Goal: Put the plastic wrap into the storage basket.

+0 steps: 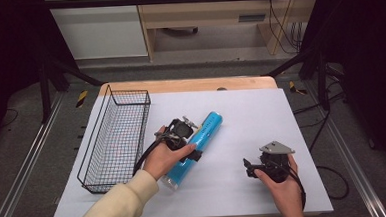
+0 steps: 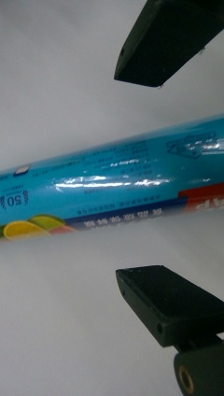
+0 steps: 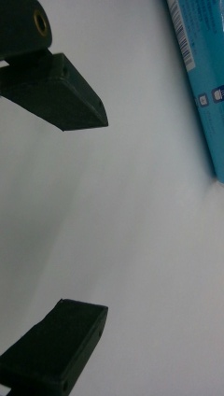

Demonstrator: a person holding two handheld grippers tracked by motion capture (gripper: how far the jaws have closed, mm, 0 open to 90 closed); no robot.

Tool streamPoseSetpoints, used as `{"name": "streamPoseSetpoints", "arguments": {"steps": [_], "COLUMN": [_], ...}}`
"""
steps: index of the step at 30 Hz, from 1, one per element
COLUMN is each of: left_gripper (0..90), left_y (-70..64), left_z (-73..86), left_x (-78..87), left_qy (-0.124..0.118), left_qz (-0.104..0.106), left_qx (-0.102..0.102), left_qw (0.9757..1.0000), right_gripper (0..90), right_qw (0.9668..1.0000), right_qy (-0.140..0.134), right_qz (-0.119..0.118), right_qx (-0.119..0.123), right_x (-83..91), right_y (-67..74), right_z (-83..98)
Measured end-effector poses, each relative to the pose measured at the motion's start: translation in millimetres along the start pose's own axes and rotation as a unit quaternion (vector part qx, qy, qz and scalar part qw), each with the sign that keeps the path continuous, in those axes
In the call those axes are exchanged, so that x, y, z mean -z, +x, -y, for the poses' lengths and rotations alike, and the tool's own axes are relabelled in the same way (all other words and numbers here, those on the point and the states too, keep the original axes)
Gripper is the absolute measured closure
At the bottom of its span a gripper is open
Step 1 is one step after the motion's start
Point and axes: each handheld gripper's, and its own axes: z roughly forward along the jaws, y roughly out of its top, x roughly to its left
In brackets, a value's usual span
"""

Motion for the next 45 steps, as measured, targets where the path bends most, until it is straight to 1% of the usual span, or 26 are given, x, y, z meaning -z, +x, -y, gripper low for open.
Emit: {"name": "streamPoseSetpoints", "arguments": {"steps": [2, 4, 6, 7, 9, 11, 13, 14, 18, 20, 23, 25, 26, 29, 33, 36, 38, 42, 45], "left_gripper": [5.7, 5.9, 6.0, 6.1, 6.5, 8.6, 8.7, 8.8, 8.8, 8.9, 9.7, 10.1, 10.3, 12.2, 14.8, 16.3, 16.8, 18.3, 19.2], "left_y": [3.0, 4.4, 5.7, 5.7, 7.1, 8.2, 10.0, 10.7, 11.7, 11.5, 11.2, 10.2, 9.3, 6.6, 5.8, 6.5, 6.1, 5.2, 5.1], "left_z": [-4.2, -6.7, -9.6, -10.8, -14.0, -16.1, -18.2, -19.2, -21.4, -21.6, -22.3, -22.6, -22.7, -23.4, -23.5, -23.3, -23.1, -22.8, -22.8], "left_x": [-5.9, -10.7, -16.4, -19.3, -25.1, -29.6, -34.9, -37.4, -44.8, -47.4, -51.4, -54.2, -55.2, -57.3, -60.6, -63.0, -64.4, -66.0, -66.2], "left_qy": [0.021, 0.035, 0.051, 0.057, 0.072, 0.068, 0.073, 0.074, 0.075, 0.079, 0.081, 0.080, 0.078, 0.076, 0.084, 0.093, 0.092, 0.095, 0.091], "left_qz": [-0.002, -0.003, 0.002, 0.004, 0.014, 0.009, 0.015, 0.014, 0.018, 0.023, 0.022, 0.022, 0.025, 0.023, 0.026, 0.023, 0.021, 0.023, 0.020], "left_qx": [-0.002, -0.003, -0.004, -0.001, -0.004, 0.002, 0.011, 0.014, 0.019, 0.019, 0.017, 0.020, 0.024, 0.019, 0.016, 0.013, 0.017, 0.016, 0.020], "left_qw": [0.9998, 0.9994, 0.9987, 0.9984, 0.9973, 0.9976, 0.9972, 0.9970, 0.9969, 0.9965, 0.9963, 0.9963, 0.9964, 0.9966, 0.9959, 0.9953, 0.9954, 0.9951, 0.9955], "right_gripper": [8.9, 8.9, 9.2, 9.3, 9.2, 9.2, 9.2, 9.1, 9.2, 9.2, 9.2, 9.2, 9.2, 9.2, 9.2, 9.2, 9.1, 9.1, 9.2], "right_qw": [1.0000, 0.9999, 0.9999, 0.9999, 0.9999, 1.0000, 0.9999, 1.0000, 1.0000, 1.0000, 1.0000, 1.0000, 1.0000, 1.0000, 0.9999, 0.9999, 0.9999, 0.9999, 0.9999], "right_qy": [-0.001, -0.005, -0.006, -0.008, -0.004, -0.003, -0.002, -0.002, -0.003, -0.002, -0.001, -0.002, -0.002, -0.002, -0.002, -0.002, -0.003, -0.002, -0.002], "right_qz": [0.002, 0.003, 0.004, 0.005, 0.004, 0.004, 0.003, 0.002, 0.000, -0.001, -0.002, -0.002, -0.002, -0.003, -0.005, -0.006, -0.007, -0.008, -0.008], "right_qx": [0.006, 0.009, 0.008, 0.013, 0.009, 0.008, 0.009, 0.009, 0.008, 0.007, 0.008, 0.009, 0.007, 0.008, 0.009, 0.008, 0.011, 0.009, 0.008], "right_x": [0.0, 0.1, 0.1, -0.1, -0.3, -0.8, -1.0, -0.8, -1.0, -1.3, -1.9, -2.1, -2.1, -2.3, -2.4, -2.3, -2.4, -2.5, -2.5], "right_y": [0.5, 1.3, 2.4, 2.2, 2.9, 3.0, 3.3, 3.7, 4.0, 4.1, 4.2, 4.3, 4.5, 4.5, 4.2, 4.7, 4.3, 4.6, 4.6], "right_z": [-0.1, -0.6, -0.9, -0.9, -0.9, -0.9, -1.1, -1.2, -1.3, -1.3, -1.2, -1.3, -1.3, -1.3, -1.2, -1.3, -1.3, -1.2, -1.2]}}
